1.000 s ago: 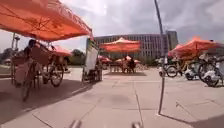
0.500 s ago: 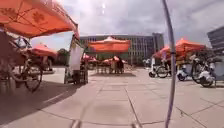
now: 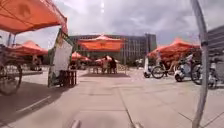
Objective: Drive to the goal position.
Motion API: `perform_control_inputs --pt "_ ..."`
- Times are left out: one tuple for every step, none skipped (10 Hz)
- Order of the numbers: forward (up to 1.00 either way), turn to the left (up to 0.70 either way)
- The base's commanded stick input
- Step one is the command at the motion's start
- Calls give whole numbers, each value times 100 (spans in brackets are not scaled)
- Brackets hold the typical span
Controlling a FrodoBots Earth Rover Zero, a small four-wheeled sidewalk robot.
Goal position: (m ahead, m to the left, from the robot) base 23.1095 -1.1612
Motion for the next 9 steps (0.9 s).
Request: perform_control_inputs --pt "85 -1" --pt "85 -4" --pt "85 -31" --pt "85 -34" --pt "85 -33" --pt "85 -12" --pt "85 -1" --pt "85 -1" --pt "85 -1"
